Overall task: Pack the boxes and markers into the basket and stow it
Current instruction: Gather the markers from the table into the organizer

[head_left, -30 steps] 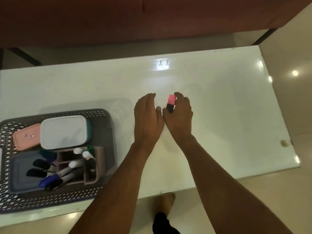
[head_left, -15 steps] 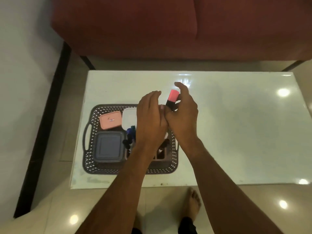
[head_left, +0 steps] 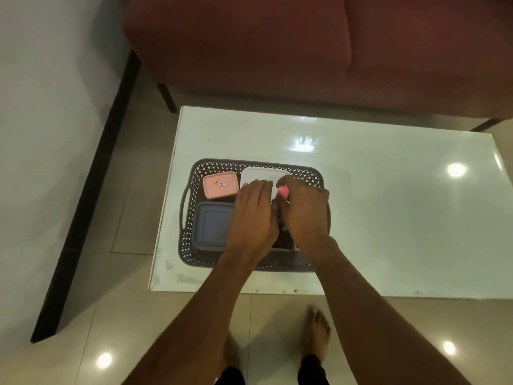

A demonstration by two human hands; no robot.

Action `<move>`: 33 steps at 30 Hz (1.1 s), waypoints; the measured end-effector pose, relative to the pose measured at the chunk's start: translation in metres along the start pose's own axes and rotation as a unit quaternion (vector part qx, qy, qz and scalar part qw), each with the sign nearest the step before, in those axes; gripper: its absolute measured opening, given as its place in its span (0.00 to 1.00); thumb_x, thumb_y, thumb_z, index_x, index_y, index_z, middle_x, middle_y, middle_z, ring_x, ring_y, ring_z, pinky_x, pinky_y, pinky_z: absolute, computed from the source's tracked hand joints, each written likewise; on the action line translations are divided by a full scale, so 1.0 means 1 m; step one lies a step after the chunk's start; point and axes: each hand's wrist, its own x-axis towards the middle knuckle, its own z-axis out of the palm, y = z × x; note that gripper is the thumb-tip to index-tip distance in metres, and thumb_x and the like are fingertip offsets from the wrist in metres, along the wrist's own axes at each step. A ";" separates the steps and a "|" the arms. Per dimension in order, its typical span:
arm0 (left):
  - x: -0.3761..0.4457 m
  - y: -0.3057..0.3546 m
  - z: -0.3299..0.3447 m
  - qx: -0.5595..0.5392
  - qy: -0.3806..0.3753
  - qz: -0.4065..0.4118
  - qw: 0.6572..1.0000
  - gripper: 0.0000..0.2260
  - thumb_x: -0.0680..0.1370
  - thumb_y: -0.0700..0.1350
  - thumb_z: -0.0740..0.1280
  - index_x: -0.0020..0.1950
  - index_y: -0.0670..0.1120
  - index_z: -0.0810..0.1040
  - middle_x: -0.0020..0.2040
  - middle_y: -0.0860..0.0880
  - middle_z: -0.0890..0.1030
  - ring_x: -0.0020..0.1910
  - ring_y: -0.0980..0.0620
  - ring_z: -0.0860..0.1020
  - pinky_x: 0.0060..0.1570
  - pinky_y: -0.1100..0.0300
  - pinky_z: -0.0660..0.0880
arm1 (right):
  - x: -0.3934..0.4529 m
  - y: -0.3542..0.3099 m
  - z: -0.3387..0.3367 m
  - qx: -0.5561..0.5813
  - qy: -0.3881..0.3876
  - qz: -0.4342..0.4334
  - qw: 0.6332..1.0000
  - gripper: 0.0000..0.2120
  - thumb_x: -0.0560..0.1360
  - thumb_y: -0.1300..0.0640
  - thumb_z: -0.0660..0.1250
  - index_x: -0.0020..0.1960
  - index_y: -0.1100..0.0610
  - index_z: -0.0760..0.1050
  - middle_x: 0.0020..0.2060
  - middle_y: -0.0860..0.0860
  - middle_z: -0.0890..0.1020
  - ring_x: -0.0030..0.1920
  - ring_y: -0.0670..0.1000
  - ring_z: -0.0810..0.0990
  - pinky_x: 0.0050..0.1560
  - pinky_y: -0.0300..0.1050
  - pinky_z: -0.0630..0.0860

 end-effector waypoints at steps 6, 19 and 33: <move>-0.006 -0.002 0.013 -0.015 -0.005 0.001 1.000 0.20 0.84 0.46 0.57 0.73 0.39 0.71 0.70 0.40 0.76 0.71 0.43 0.72 0.77 0.49 0.64 | -0.005 0.006 0.016 -0.080 -0.045 0.028 0.995 0.11 0.76 0.63 0.62 0.49 0.49 0.80 0.33 0.44 0.74 0.43 0.52 0.80 0.61 0.55 0.62; -0.009 -0.001 0.012 -0.053 -0.014 -0.024 0.998 0.21 0.84 0.45 0.57 0.76 0.38 0.68 0.73 0.40 0.73 0.73 0.44 0.69 0.77 0.47 0.64 | -0.010 0.009 0.020 -0.146 -0.072 0.028 0.986 0.11 0.77 0.60 0.63 0.46 0.48 0.82 0.39 0.46 0.82 0.55 0.52 0.77 0.66 0.62 0.61; -0.009 -0.003 0.014 -0.050 -0.001 -0.020 0.999 0.21 0.84 0.44 0.60 0.76 0.39 0.67 0.73 0.41 0.73 0.73 0.45 0.69 0.78 0.49 0.62 | -0.007 0.018 0.021 -0.130 -0.075 0.014 0.989 0.10 0.77 0.58 0.65 0.46 0.47 0.84 0.41 0.46 0.83 0.56 0.52 0.78 0.68 0.63 0.60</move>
